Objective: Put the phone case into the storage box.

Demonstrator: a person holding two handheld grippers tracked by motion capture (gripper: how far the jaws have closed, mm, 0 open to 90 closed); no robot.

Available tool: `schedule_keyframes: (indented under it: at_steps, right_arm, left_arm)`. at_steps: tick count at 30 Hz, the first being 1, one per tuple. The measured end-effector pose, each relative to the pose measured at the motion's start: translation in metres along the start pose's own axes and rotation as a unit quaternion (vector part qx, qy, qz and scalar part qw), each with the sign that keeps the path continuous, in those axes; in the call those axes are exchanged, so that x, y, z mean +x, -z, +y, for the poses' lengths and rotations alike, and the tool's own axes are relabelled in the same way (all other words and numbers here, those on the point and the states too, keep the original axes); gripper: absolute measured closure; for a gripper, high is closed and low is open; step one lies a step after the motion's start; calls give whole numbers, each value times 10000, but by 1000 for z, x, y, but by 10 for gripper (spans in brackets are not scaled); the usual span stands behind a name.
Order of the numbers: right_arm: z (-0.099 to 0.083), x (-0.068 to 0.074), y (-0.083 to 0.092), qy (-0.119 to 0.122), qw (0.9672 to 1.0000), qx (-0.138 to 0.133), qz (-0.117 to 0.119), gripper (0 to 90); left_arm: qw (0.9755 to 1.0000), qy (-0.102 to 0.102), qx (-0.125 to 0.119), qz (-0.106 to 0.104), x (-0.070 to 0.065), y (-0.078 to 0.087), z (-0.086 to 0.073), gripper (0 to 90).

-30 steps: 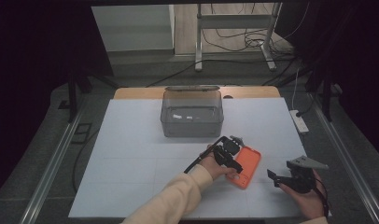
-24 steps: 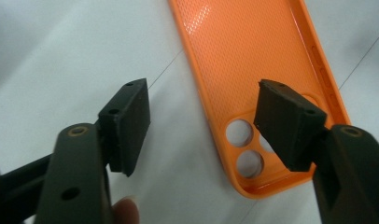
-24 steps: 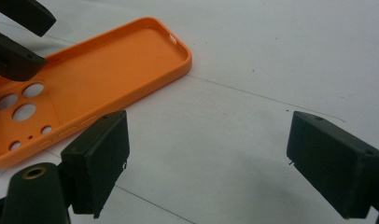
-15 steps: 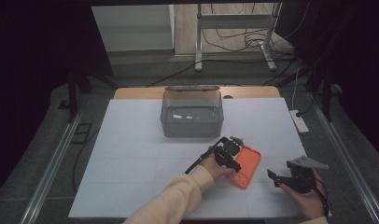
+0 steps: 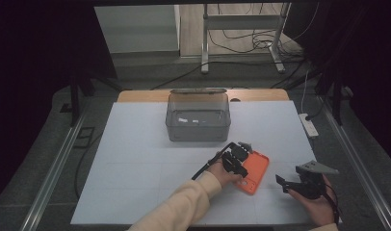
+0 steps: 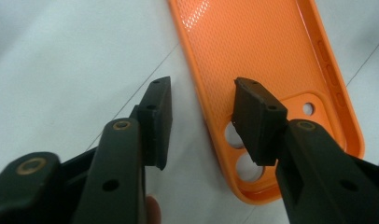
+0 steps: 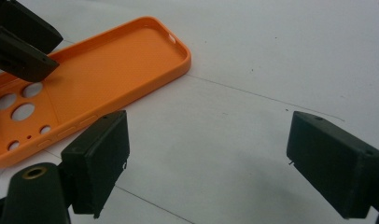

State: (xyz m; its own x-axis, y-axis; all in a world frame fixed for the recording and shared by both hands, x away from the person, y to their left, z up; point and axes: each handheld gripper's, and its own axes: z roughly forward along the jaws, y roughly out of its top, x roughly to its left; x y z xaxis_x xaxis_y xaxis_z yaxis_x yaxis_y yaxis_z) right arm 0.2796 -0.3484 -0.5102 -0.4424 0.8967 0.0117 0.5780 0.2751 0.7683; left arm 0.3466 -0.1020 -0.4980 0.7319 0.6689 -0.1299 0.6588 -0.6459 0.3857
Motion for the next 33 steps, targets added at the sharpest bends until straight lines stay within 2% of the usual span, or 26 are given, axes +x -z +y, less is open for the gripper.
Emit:
schedule_keyframes:
  at_steps: [16,33]
  right_arm:
    - [0,0,0,2,10000,1,-3,134]
    - [0,0,0,1,10000,1,1,134]
  left_arm:
    - [9999,-32,-32,-94,-1,1,0,717]
    - [10000,17,-27,-2,-2,2,0,788]
